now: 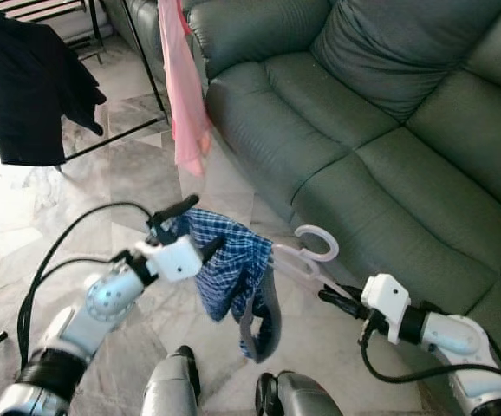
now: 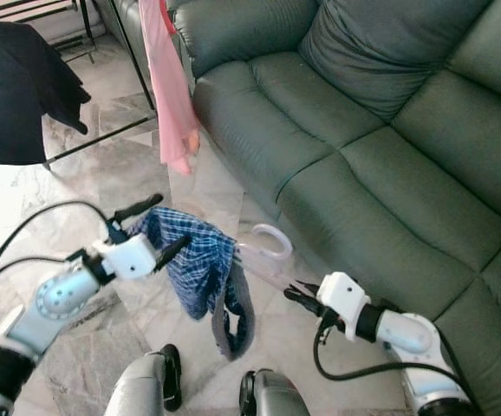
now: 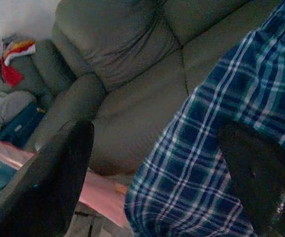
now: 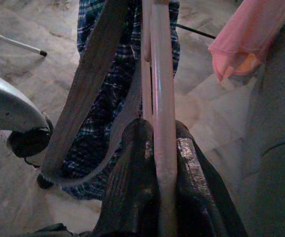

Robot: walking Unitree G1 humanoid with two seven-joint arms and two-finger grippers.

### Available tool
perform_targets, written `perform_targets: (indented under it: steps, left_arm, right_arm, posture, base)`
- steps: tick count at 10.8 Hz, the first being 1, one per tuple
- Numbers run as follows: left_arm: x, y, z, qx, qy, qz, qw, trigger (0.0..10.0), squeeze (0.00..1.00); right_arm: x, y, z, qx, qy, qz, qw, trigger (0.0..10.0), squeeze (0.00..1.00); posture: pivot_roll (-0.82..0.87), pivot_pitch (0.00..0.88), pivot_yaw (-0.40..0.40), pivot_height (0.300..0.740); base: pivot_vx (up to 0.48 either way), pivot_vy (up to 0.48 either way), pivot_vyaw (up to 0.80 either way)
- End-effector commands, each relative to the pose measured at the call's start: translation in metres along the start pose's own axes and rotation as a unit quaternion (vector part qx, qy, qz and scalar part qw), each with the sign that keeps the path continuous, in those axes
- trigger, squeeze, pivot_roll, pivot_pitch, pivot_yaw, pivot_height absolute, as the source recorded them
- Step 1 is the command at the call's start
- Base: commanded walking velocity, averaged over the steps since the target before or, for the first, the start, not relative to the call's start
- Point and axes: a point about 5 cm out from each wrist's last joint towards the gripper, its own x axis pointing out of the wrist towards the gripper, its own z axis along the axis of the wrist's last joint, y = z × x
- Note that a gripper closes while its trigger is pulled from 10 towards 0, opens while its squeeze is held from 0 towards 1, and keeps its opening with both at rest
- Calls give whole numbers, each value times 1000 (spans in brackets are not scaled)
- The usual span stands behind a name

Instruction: Hang hanger

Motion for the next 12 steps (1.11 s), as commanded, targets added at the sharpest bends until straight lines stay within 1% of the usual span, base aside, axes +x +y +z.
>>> perform_targets:
  steps: [1,2,3,4,5,6,7,8,9,10,11,12]
  left_arm:
    - [-1,-7,-2,6,0,-35,999,10000,192]
    - [1,-10,0,13,-8,-68,998,10000,0]
    - [3,-14,2,-5,-17,-99,995,5216,0]
    - [6,-23,0,-3,-10,-152,988,0,0]
    - [8,-27,-1,6,-8,-175,985,0,0]
    - [11,-28,-1,0,-5,-181,983,0,0]
    - [16,-30,-1,-5,2,-215,977,0,0]
    - [19,-31,-4,-22,17,-236,971,2314,0]
    - [20,-31,-5,-28,21,-242,970,2353,0]
    - [19,-27,-7,-32,31,-255,966,2039,0]
    - [18,-24,-9,-37,39,-273,961,0,0]
    - [18,-17,-11,-33,51,-291,955,0,0]
  right_arm:
    - [-1,0,0,-16,6,20,1000,10000,0]
    - [1,2,0,-32,10,32,999,10000,0]
    - [4,2,1,-39,6,37,999,10000,0]
    - [8,0,4,-54,4,43,998,10000,0]
    - [10,-1,5,-73,7,53,996,10000,0]
    - [10,-3,6,-83,10,56,995,10000,0]
    - [9,-9,7,-112,21,65,991,10000,0]
    - [10,-14,9,-130,25,64,989,10000,0]
    - [10,-15,9,-138,28,64,988,10000,0]
    - [9,-16,9,-150,30,63,986,10000,0]
    - [9,-17,8,-154,31,62,986,10000,0]
    - [10,-15,6,-166,35,66,983,10000,0]
  posture:
    - [-4,170,-46,740]
    - [-4,170,-46,740]
    - [-5,170,-38,740]
    - [-9,170,-38,740]
    - [-13,171,-37,740]
    - [-13,171,-35,740]
    - [-19,170,-31,740]
    - [-22,168,-29,740]
    - [-23,169,-29,740]
    - [-23,169,-27,740]
    - [-21,170,-27,740]
    - [-21,170,-27,740]
  base:
    - [0,0,0]
    - [0,0,0]
    - [0,0,0]
    - [0,0,0]
    - [0,0,0]
    - [0,0,0]
    - [0,0,0]
    - [0,0,0]
    - [0,0,0]
    - [0,0,0]
    - [0,0,0]
    - [0,0,0]
